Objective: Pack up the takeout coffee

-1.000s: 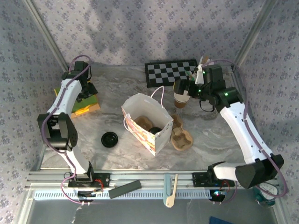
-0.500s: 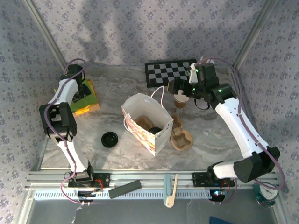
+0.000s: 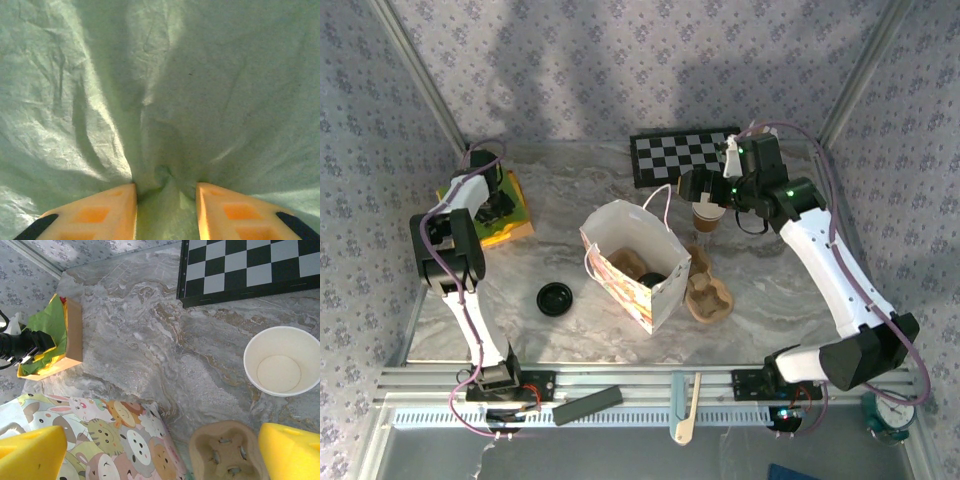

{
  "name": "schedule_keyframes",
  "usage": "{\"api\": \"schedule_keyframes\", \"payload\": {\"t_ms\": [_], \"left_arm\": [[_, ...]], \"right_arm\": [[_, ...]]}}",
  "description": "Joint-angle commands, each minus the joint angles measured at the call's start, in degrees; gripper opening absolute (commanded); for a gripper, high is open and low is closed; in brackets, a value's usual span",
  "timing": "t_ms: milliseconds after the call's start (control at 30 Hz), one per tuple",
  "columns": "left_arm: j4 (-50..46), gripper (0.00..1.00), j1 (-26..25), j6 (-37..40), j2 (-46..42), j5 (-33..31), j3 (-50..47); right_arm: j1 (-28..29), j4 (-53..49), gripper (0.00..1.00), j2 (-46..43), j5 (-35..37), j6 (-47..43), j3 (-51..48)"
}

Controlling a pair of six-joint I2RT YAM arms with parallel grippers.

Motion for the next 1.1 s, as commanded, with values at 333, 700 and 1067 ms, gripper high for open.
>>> {"api": "schedule_keyframes", "payload": {"t_ms": [333, 700, 1067], "left_arm": [[-3.1, 0.01, 0.2, 1.4, -5.5, -1.6, 0.6], [-5.2, 0.00, 0.2, 1.4, -11.9, -1.0, 0.1], [-6.0, 0.19, 0.1, 4.1, -9.1, -0.2, 0.1]], "right_arm": [[0.4, -1.1, 1.00, 0.5, 0.1, -1.0, 1.6], [0.8, -0.9, 1.00, -0.1, 0.3, -0.5, 1.1], [1.6, -1.0, 1.00, -0.4, 0.4, -0.4, 1.0]]}}
